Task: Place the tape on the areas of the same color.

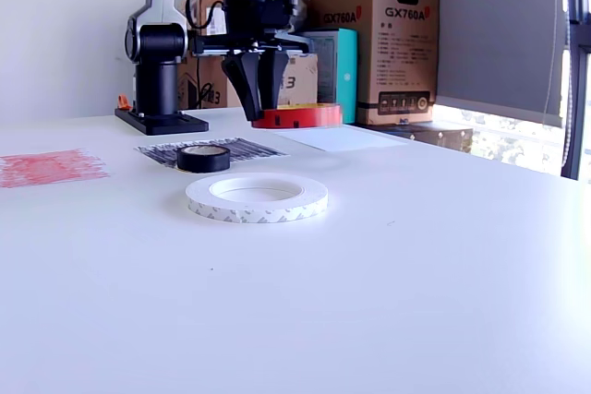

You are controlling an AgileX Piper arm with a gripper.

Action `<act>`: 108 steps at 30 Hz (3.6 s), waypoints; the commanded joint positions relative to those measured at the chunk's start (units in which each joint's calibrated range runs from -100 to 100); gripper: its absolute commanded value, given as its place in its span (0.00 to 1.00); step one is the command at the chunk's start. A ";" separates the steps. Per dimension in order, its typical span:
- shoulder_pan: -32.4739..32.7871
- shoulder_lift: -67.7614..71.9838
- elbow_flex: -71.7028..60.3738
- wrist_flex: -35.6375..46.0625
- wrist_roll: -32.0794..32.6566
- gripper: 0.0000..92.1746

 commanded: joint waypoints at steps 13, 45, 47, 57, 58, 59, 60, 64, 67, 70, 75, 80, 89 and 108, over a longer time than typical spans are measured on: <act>-14.45 -19.05 4.69 6.57 -0.77 0.00; -37.10 -6.60 7.69 -6.08 -16.16 0.00; -37.10 -4.64 6.05 -6.08 -16.16 0.00; -36.86 -0.24 3.87 -6.08 -17.96 0.00; -36.86 -0.24 4.15 -6.08 -18.37 0.00; -36.94 -0.24 4.33 -6.08 -18.54 0.00; -37.02 -0.24 4.51 -6.08 -18.86 0.00; -37.18 -0.24 4.51 -6.16 -19.19 0.00; -37.18 -0.15 4.51 -6.16 -19.19 0.00; -37.18 -0.15 4.51 -6.16 -19.19 0.00; -37.18 0.32 4.51 -6.16 -19.19 0.00; -37.10 2.56 3.69 -6.25 -19.36 0.00; -36.63 3.03 4.51 -6.25 -19.77 0.00; -38.05 5.46 3.78 -10.66 -19.85 0.00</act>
